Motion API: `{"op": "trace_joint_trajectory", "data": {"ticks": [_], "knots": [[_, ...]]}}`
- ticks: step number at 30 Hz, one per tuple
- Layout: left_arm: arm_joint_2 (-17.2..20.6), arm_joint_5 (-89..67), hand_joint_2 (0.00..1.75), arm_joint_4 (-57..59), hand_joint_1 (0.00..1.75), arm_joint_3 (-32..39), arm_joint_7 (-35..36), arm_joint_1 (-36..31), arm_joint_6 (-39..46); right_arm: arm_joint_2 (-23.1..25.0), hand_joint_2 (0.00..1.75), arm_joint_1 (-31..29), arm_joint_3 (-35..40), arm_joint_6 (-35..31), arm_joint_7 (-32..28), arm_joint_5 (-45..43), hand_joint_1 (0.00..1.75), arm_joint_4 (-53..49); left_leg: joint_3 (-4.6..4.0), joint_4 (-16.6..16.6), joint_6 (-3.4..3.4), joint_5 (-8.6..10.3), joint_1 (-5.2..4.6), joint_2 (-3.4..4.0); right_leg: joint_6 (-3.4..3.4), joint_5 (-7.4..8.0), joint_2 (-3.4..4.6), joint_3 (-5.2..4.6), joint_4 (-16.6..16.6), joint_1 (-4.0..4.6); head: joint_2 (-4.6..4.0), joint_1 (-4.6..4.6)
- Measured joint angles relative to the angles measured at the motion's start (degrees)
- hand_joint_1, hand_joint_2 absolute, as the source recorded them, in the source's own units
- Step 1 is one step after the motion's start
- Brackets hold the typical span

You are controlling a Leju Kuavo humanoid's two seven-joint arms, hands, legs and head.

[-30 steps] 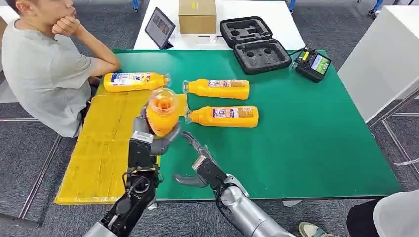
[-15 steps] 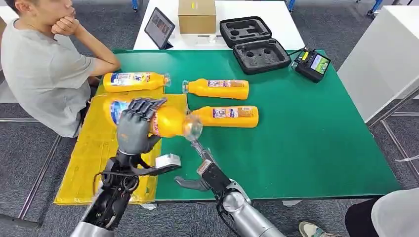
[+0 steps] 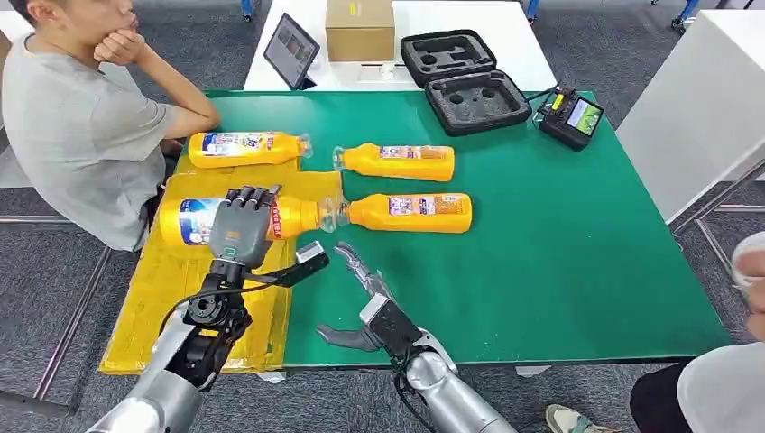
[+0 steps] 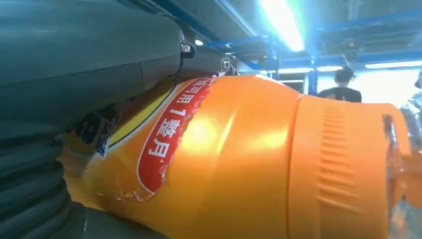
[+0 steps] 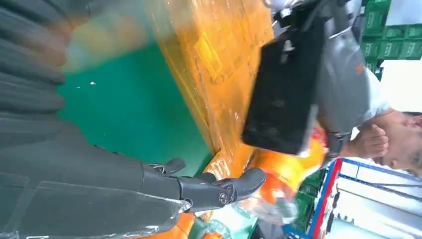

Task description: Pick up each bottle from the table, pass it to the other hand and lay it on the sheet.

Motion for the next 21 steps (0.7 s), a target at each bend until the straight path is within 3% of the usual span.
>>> {"op": "trace_joint_trajectory", "data": {"ticks": [9, 21], "knots": [[1.1, -0.7, 1.75, 10.2, 1.75, -3.1, 2.4, -2.7, 0.0, -0.1, 1.75, 0.7, 0.0, 1.2, 0.0, 0.2, 0.00, -1.0, 0.00, 0.0, 0.00, 0.00, 0.01, 0.00, 0.00, 0.00, 0.00, -0.01, 0.0, 0.01, 0.00, 0.00], [1.5, -0.8, 1.75, 13.8, 1.75, -4.2, 2.8, -3.6, 0.0, -0.1, 1.75, 0.7, 0.0, 1.3, 0.0, 0.1, 0.00, -1.1, -0.01, 0.0, 0.00, 0.00, 0.00, 0.00, 0.00, 0.00, 0.00, -0.01, 0.0, 0.01, 0.00, 0.00]]}}
